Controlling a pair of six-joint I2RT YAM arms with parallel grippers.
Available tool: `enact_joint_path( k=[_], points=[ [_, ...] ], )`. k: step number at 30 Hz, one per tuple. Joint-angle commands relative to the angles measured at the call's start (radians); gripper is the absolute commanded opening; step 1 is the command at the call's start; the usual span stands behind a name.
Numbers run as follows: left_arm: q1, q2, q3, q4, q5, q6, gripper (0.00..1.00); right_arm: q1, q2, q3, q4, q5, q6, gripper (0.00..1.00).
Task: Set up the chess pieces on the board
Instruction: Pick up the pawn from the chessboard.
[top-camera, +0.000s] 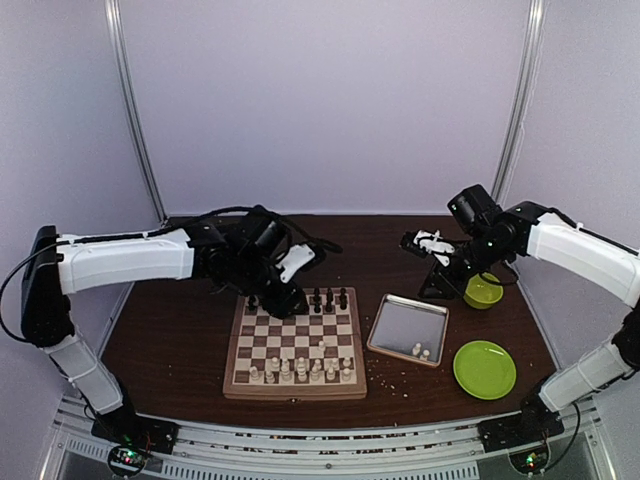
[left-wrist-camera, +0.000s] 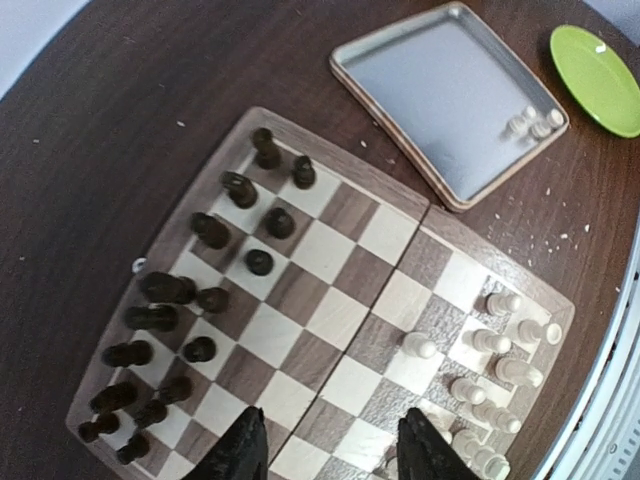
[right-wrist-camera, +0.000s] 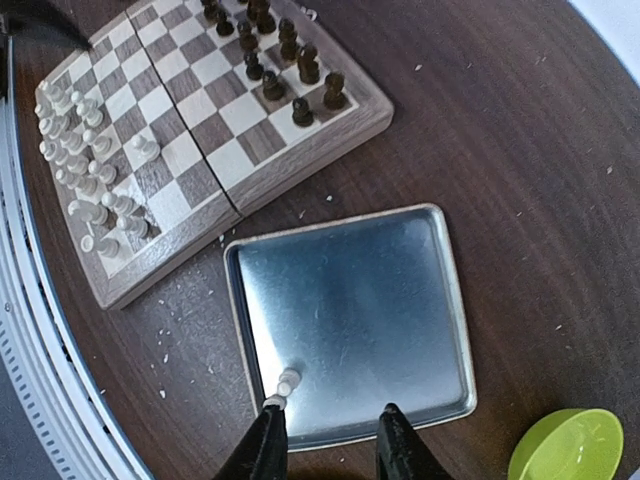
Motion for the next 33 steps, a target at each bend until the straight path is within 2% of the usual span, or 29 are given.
enact_joint_path(
  k=[1,9,17,26,33],
  points=[
    [-0.063,0.107,0.074,-0.075,-0.029,-0.015,0.45,-0.025,-0.094,-0.025,0.15,-0.01,0.005,0.32],
    [-0.12,0.24,0.142,-0.116,-0.042,-0.004,0.46,-0.031,-0.096,-0.052,0.158,-0.013,-0.011,0.33],
    [-0.122,0.29,0.169,-0.116,-0.029,0.006,0.45,-0.031,-0.084,-0.05,0.15,-0.011,-0.021,0.33],
    [-0.122,0.334,0.199,-0.116,0.034,0.018,0.36,-0.031,-0.066,-0.047,0.138,-0.009,-0.032,0.33],
    [-0.122,0.342,0.198,-0.123,0.031,0.025,0.26,-0.03,-0.064,-0.047,0.136,-0.009,-0.032,0.33]
  ],
)
